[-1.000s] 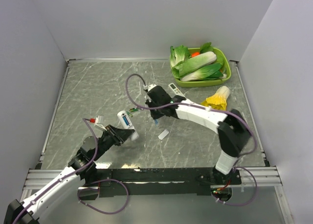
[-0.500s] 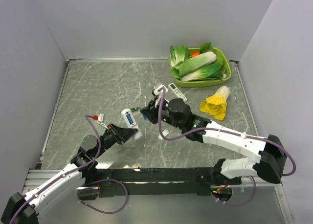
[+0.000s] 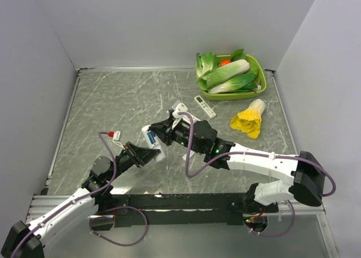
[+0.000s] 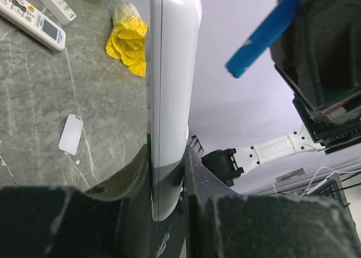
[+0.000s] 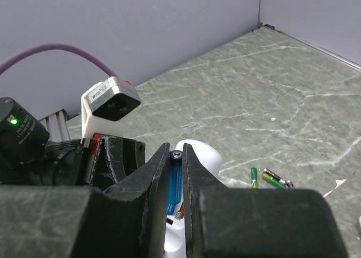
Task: Load the batteries into the remote control
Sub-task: Load the battery into the remote control.
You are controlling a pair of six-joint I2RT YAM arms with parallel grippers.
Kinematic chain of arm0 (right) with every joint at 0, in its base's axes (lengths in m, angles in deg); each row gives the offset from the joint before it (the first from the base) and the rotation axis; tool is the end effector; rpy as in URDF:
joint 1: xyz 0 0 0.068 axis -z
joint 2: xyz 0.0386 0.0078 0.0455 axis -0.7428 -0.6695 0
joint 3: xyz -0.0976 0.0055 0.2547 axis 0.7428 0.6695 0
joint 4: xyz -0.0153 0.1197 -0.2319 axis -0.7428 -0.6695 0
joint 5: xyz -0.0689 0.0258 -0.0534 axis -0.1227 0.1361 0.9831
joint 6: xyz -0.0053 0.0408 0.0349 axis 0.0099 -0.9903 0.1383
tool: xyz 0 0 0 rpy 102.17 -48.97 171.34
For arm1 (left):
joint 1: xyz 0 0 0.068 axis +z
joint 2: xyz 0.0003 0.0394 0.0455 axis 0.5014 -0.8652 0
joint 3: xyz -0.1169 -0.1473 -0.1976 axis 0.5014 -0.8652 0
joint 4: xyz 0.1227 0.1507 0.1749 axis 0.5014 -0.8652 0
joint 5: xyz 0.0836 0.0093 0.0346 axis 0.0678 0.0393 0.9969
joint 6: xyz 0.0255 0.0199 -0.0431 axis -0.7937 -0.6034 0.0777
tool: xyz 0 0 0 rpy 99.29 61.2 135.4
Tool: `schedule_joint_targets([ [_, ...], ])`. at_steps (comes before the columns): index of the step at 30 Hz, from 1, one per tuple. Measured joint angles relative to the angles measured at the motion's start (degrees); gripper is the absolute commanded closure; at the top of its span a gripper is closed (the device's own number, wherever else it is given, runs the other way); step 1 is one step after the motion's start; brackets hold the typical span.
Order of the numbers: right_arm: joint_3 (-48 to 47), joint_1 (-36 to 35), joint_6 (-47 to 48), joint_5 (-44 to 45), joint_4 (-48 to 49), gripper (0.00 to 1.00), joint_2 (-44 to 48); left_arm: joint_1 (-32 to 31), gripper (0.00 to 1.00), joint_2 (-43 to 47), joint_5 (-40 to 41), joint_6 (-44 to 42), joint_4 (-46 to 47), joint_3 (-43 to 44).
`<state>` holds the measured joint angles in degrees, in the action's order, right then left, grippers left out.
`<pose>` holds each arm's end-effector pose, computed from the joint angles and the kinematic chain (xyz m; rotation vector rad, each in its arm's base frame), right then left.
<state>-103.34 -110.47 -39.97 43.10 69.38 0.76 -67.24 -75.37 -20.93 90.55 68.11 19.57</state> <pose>0.1423 0.2705 0.3353 -0.7105 1.4048 0.9330 0.1058 -0.0906 0.1958 -0.1391 1.6440 -1.5606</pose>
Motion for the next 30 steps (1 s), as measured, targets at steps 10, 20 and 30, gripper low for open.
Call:
schedule_joint_targets([
  [10, 1.0, -1.2, 1.8, 1.7, 3.5, 1.00, -2.8, 0.0, 0.99, 1.4, -0.3, 0.2, 0.6, 0.0],
  [20, 1.1, -2.1, 2.2, 2.9, 5.0, 1.00, -4.2, 0.0, 0.99, 3.1, -0.3, 1.5, 0.5, 0.0],
  [30, 1.1, -3.1, 2.2, 4.1, 4.7, 0.89, -4.2, 0.0, 0.99, 5.5, 0.5, 2.6, -1.0, 0.0],
])
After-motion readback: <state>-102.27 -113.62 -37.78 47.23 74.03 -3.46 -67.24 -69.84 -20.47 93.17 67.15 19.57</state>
